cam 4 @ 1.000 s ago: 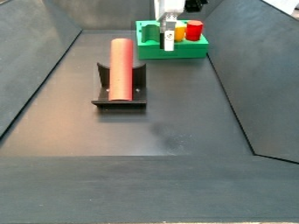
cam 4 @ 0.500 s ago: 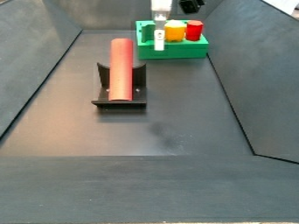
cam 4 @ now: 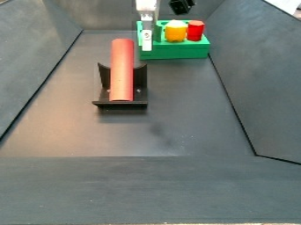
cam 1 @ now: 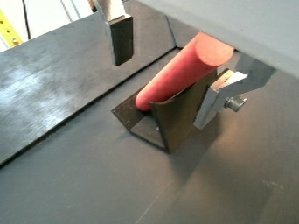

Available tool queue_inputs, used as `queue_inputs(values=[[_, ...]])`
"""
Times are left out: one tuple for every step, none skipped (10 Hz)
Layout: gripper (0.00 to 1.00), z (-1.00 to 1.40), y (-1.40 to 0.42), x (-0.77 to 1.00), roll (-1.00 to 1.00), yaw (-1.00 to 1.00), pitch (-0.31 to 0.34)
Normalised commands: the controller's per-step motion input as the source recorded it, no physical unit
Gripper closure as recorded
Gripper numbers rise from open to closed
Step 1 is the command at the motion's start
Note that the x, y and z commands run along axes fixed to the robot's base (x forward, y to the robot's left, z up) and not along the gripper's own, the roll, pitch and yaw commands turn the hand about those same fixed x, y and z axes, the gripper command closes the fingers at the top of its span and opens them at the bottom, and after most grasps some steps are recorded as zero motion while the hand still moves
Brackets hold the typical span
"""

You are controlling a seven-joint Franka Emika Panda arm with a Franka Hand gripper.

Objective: Pick up the oval object. Move up. Place the oval object on the fixture. Regrasp the oval object. Move to above the board. Insert the oval object.
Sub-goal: Regrasp the oval object.

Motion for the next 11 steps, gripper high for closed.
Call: queue_inputs(values=[[0.0, 0.0, -0.02, 1.0, -0.02, 0.05, 0.219], [0.0, 0.01, -0.02, 1.0, -0.03, 0.05, 0.222], [0.0, 0.01, -0.02, 0.9, -0.03, 0.05, 0.229], [0.0, 0.01, -0.02, 0.85, -0.03, 0.05, 0.23], [0.0, 0.0, -0.02, 0.76, -0.03, 0.06, 0.232], [0.0, 0.01, -0.01, 0.68, -0.03, 0.06, 0.235], [0.0, 0.01, -0.01, 0.62, -0.03, 0.06, 0.241], [0.0, 0.0, -0.02, 0.57, -0.04, 0.06, 0.243], [0.0, 0.0, -0.02, 0.51, -0.04, 0.06, 0.239], [0.0, 0.01, -0.01, 0.44, -0.05, 0.06, 0.24], [0.0, 0.0, -0.01, 0.4, -0.05, 0.06, 0.245]])
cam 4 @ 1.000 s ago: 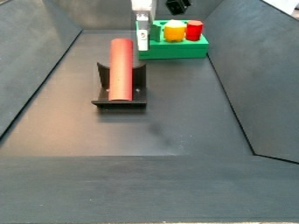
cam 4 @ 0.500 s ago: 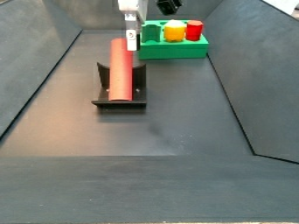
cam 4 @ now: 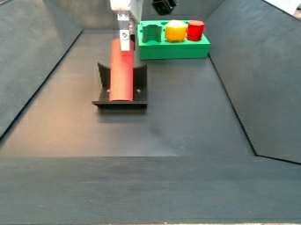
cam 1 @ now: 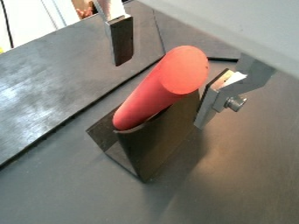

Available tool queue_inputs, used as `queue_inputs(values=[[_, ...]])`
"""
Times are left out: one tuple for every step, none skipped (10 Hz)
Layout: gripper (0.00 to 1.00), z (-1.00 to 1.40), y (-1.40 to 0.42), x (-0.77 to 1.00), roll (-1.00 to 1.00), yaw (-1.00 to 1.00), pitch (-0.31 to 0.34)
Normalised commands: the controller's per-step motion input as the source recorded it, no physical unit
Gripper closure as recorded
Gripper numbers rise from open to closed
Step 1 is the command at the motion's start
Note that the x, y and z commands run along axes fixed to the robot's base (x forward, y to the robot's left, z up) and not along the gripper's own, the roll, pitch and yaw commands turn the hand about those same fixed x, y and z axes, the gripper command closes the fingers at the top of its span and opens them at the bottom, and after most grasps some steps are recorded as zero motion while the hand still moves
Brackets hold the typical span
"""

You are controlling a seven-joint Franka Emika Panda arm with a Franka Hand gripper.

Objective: Pick up the oval object. Move up. Place the oval object on the fixture. Regrasp the oval object. Move to above the board. Insert the oval object.
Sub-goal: Regrasp the oval object.

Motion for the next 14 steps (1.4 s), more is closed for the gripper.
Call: queue_inputs(values=[[0.0, 0.01, -0.01, 0.35, -0.05, 0.06, 0.249], [0.0, 0.01, -0.01, 0.29, -0.05, 0.06, 0.249], [0.0, 0.0, -0.01, 0.24, -0.05, 0.06, 0.245], [0.0, 0.0, -0.01, 0.21, -0.04, 0.07, 0.244], [0.0, 0.01, -0.01, 0.15, -0.04, 0.07, 0.249], [0.0, 0.01, -0.01, 0.11, -0.04, 0.07, 0.254], [0.0, 0.01, -0.01, 0.09, -0.04, 0.06, 0.251], [0.0, 0.0, -0.01, 0.09, -0.05, 0.07, 0.237], [0.0, 0.0, -0.01, 0.09, -0.05, 0.07, 0.235], [0.0, 0.0, -0.01, 0.09, -0.05, 0.06, 0.233], [0.0, 0.0, -0.01, 0.09, -0.05, 0.06, 0.232], [0.0, 0.0, -0.01, 0.09, -0.05, 0.06, 0.232], [0.0, 0.0, -0.01, 0.09, -0.05, 0.06, 0.231], [0.0, 0.0, -0.01, 0.09, -0.05, 0.06, 0.231]])
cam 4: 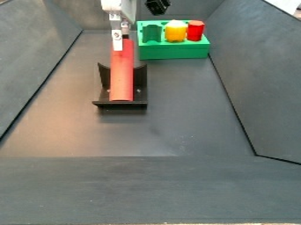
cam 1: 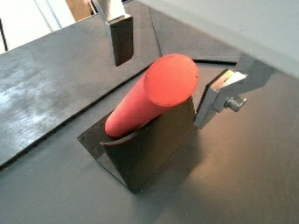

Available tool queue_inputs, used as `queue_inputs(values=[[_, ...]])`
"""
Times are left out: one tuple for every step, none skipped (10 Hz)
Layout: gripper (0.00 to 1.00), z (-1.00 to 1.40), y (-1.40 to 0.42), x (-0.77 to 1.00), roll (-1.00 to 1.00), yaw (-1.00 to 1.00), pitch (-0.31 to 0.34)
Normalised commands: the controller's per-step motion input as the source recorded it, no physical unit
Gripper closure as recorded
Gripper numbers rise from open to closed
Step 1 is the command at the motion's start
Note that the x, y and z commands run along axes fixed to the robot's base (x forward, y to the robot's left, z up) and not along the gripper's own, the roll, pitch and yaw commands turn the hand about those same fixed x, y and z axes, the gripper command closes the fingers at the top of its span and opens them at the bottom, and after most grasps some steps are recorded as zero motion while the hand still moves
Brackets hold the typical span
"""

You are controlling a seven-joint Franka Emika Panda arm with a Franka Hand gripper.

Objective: Pick up the oval object. Move up. Place the oval object on the fixture. Regrasp the oval object. Move to above the board. Insert the oval object.
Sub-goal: Regrasp the oval object.

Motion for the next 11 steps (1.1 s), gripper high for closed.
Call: queue_inputs(values=[[0.0, 0.0, -0.01, 0.09, -0.05, 0.06, 0.231], [0.0, 0.0, -0.01, 0.09, -0.05, 0.06, 0.231], [0.0, 0.0, -0.01, 0.09, -0.05, 0.06, 0.23], [0.0, 0.0, -0.01, 0.09, -0.05, 0.06, 0.23], [0.0, 0.0, -0.01, 0.09, -0.05, 0.06, 0.23], [0.0, 0.0, -0.01, 0.09, -0.05, 0.06, 0.23], [0.0, 0.0, -0.01, 0.09, -0.05, 0.06, 0.23], [0.0, 0.0, -0.01, 0.09, -0.05, 0.06, 0.23], [0.0, 0.0, -0.01, 0.09, -0.05, 0.06, 0.23], [0.0, 0.0, -0.01, 0.09, -0.05, 0.06, 0.23], [0.0, 0.0, -0.01, 0.09, -0.05, 0.06, 0.23]])
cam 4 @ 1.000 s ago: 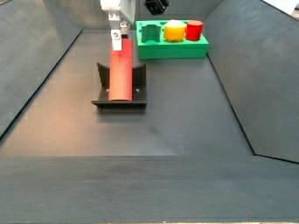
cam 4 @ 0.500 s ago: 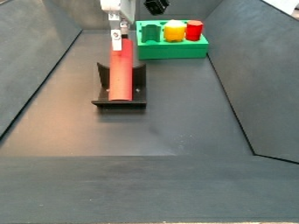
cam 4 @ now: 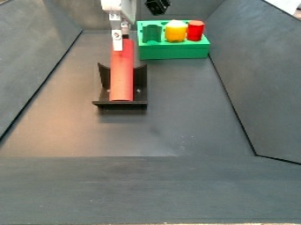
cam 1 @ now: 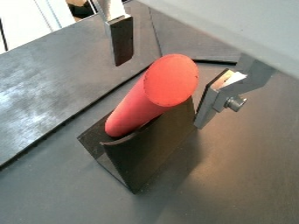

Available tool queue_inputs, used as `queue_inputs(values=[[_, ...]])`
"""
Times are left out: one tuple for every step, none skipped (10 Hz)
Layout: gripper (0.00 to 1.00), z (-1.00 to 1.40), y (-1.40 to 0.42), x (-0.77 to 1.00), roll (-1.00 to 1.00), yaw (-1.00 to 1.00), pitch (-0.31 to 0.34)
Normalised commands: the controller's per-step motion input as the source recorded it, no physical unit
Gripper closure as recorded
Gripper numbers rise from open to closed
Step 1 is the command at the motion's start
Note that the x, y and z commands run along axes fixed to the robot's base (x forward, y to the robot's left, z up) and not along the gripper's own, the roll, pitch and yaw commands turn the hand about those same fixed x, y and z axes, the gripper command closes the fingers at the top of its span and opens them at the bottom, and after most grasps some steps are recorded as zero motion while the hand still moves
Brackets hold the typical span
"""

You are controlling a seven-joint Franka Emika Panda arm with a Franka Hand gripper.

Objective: Pick up the oval object. Move up. Place the oval object on the fixture. Regrasp the oval object. Move to above the board. Insert the oval object.
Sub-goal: Regrasp the oval object.

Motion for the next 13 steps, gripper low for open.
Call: queue_inputs(values=[[0.0, 0.0, -0.01, 0.09, -0.05, 0.06, 0.23], [0.0, 0.0, -0.01, 0.09, -0.05, 0.06, 0.23], [0.0, 0.0, -0.01, 0.09, -0.05, 0.06, 0.23], [0.0, 0.0, -0.01, 0.09, -0.05, 0.06, 0.23], [0.0, 0.0, -0.01, 0.09, -0.05, 0.06, 0.23], [0.0, 0.0, -0.01, 0.09, -0.05, 0.06, 0.23], [0.0, 0.0, -0.01, 0.09, -0.05, 0.06, 0.23], [0.0, 0.0, -0.01, 0.09, -0.05, 0.06, 0.23], [0.0, 0.0, -0.01, 0.09, -0.05, 0.06, 0.23], [0.0, 0.0, -0.01, 0.09, -0.05, 0.06, 0.23], [0.0, 0.0, -0.01, 0.09, -0.05, 0.06, 0.229], [0.0, 0.0, -0.01, 0.09, -0.05, 0.06, 0.229], [0.0, 0.0, -0.01, 0.09, -0.05, 0.06, 0.229]])
